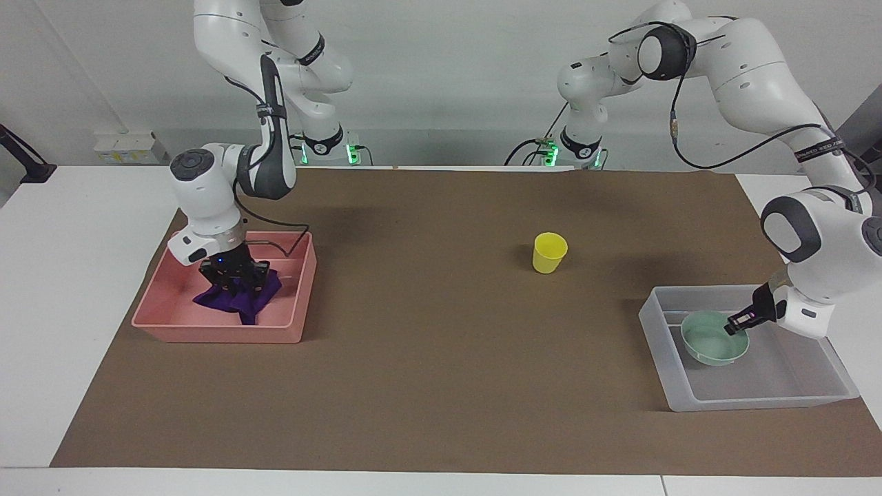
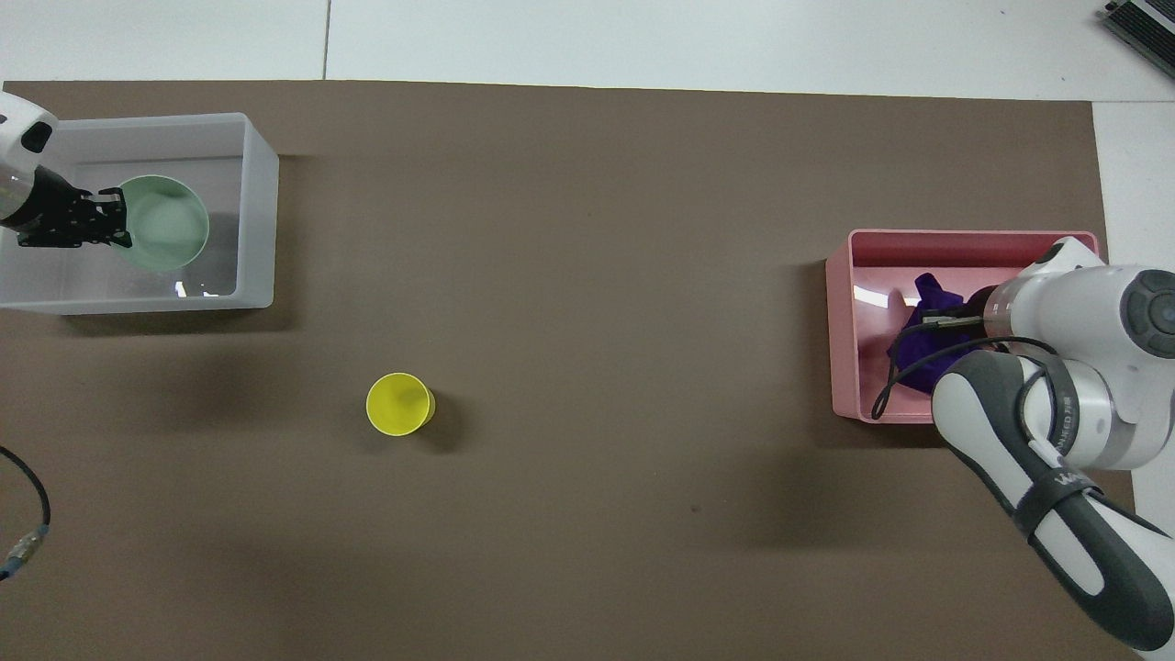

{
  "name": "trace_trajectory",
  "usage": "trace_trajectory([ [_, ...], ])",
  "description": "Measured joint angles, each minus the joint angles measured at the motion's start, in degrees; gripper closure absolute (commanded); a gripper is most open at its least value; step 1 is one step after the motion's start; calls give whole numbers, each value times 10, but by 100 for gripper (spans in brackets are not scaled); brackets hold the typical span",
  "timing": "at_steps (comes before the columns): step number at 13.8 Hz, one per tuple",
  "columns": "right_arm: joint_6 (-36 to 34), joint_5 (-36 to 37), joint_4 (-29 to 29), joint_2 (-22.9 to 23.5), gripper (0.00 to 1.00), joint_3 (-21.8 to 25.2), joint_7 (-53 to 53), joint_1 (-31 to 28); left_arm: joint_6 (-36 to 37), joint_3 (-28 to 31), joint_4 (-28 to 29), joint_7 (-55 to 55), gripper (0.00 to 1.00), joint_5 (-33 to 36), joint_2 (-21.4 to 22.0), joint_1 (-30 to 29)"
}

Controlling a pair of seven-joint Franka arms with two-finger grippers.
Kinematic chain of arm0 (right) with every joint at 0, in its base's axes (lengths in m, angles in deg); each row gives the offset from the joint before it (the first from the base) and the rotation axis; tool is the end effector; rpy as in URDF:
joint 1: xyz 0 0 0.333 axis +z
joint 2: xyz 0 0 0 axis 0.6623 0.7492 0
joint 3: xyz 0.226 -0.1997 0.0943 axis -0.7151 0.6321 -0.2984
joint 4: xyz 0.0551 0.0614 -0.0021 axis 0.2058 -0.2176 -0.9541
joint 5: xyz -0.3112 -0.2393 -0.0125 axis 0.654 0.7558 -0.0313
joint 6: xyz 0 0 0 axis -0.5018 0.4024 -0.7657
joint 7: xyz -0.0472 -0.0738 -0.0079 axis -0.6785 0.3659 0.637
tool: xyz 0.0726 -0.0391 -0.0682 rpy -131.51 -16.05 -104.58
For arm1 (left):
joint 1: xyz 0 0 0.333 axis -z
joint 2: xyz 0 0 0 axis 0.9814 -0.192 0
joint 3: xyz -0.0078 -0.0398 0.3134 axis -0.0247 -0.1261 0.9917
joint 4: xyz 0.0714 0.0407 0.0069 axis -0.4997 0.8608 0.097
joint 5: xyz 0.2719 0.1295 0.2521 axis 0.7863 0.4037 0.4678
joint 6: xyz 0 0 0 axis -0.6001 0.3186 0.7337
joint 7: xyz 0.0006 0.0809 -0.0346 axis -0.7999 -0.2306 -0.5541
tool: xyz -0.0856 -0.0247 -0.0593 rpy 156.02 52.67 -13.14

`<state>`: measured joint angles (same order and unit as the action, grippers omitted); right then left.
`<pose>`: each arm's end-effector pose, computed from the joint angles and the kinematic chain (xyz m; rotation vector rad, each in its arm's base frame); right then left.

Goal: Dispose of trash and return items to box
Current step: 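Release the cloth in the pink box while the left gripper releases the bowl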

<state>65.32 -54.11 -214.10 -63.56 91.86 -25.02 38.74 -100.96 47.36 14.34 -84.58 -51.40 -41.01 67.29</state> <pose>0.5662 -0.0598 0.3333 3.0704 -0.0245 0.2690 0.6987 0.1249 0.3534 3.0656 0.4420 -0.0702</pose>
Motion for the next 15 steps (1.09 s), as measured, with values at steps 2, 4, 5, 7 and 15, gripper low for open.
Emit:
trace_trajectory([
  [2,-13,0,11,-6,0,-2,-28,15,-13,-1,0,0,0,0,-4,1],
  [4,-61,0,34,-20,0,-5,-64,32,-25,-2,-2,0,0,0,-5,1],
  [5,-88,0,47,-28,0,-6,-87,44,-31,-4,-8,0,0,0,-5,1],
  [7,-126,0,65,-41,0,-7,-137,72,-25,-8,-29,0,0,0,0,3],
  [15,-393,0,227,-120,0,-4,-159,90,199,-19,-7,-82,0,-9,137,118],
])
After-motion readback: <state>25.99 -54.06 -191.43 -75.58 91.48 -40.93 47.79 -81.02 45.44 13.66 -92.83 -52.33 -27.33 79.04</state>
